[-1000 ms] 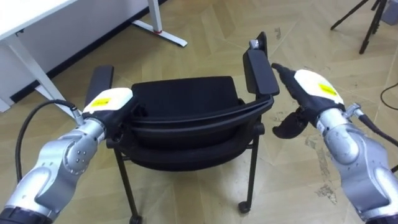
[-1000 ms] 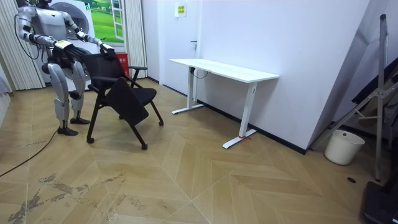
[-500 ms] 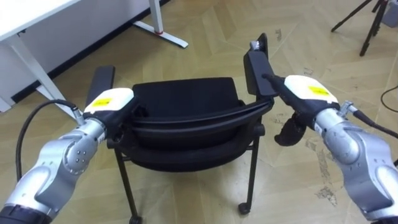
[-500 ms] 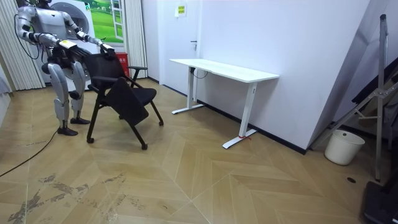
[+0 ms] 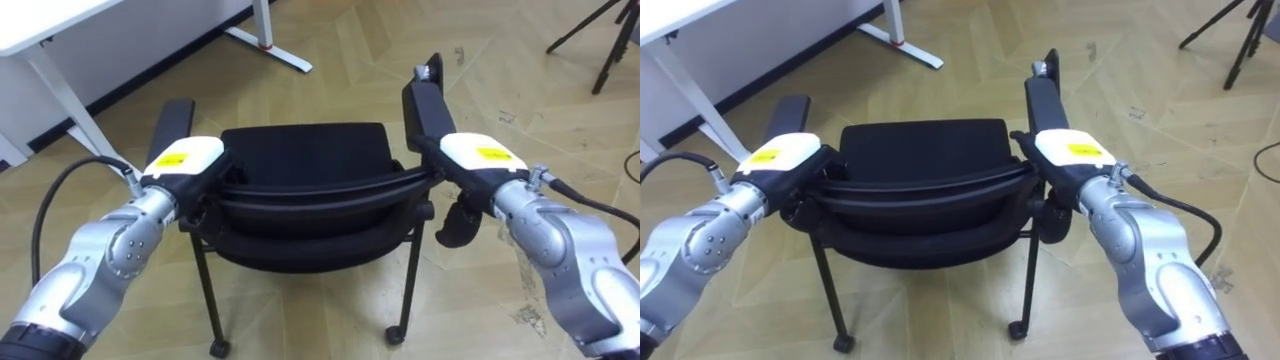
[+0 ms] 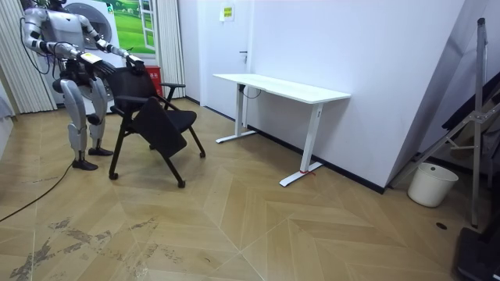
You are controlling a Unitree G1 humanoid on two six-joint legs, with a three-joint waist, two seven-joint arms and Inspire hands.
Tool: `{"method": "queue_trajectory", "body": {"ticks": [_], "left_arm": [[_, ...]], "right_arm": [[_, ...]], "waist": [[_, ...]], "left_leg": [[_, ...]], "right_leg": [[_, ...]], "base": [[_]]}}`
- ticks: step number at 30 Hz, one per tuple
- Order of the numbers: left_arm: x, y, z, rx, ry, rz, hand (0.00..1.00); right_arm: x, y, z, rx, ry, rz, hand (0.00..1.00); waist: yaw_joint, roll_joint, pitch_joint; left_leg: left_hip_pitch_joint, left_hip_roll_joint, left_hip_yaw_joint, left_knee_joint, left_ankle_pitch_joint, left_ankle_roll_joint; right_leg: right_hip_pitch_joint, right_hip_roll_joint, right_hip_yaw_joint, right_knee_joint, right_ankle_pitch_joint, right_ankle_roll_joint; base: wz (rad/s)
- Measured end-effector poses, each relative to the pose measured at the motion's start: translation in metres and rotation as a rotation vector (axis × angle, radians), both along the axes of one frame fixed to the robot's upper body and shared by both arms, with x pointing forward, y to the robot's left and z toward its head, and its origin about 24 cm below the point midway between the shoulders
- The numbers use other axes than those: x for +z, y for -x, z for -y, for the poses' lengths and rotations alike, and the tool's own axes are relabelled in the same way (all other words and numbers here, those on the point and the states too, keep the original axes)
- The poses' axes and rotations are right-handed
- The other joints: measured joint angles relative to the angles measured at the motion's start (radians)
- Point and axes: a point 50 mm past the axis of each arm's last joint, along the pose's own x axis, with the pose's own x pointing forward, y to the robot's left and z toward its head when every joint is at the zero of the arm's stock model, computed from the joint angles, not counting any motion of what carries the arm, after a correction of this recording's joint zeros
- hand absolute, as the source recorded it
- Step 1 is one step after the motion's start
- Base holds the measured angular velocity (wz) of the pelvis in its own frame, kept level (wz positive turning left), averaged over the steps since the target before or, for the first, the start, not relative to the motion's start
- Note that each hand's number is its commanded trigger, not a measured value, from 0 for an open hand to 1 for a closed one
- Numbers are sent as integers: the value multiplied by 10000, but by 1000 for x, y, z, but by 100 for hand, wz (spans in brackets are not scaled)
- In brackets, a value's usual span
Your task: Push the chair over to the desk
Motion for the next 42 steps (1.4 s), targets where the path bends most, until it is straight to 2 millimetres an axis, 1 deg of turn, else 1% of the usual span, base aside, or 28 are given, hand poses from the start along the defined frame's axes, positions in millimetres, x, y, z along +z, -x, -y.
{"method": "queue_trajectory", "body": {"ticks": [7,14,17,25,32,37,39,42], "left_arm": [[0,-3,2,-94,-29,-31,100],[0,-4,2,-106,-51,-41,100],[0,-4,3,-159,-41,-33,100],[-2,-5,5,-243,-96,-115,100],[-3,-8,7,-291,-134,-101,100],[-3,-8,11,-341,-74,-3,100],[-3,-8,12,-357,-78,15,100],[-3,-8,13,-367,-76,27,100]], "right_arm": [[1,0,-1,56,-34,29,0],[11,3,-19,799,-241,433,0],[14,4,-22,917,-505,500,0],[14,4,-23,952,-589,456,0],[8,7,-31,1317,-526,68,0],[7,8,-32,1372,-804,-203,0],[3,8,-32,1404,-821,-398,0],[0,8,-33,1388,-842,-481,0]], "waist": [[72,-2,-1],[90,2,-5],[109,8,-8],[96,13,-11],[98,16,-9],[161,43,-4],[183,59,-6],[144,67,-6]], "left_leg": [[9,-1,-44,59,0,0],[-6,0,-50,52,-2,-2],[5,5,-75,49,-1,-2],[45,9,-263,49,-2,-5],[-18,8,-361,56,-3,-8],[-3,11,-367,80,-3,-8],[-3,14,-370,81,-3,-8],[-27,13,-481,78,-3,-8]], "right_leg": [[14,1,-2,-10,6,-9],[14,9,-11,-66,15,-17],[57,12,-31,-116,29,-17],[192,13,-156,-171,42,-21],[200,4,-256,-169,42,-22],[202,-5,-279,-160,43,-24],[203,-8,-281,-161,43,-24],[236,-16,-384,-175,43,-24]], "base": [[0],[0],[0],[5],[4],[0],[0],[9]]}}
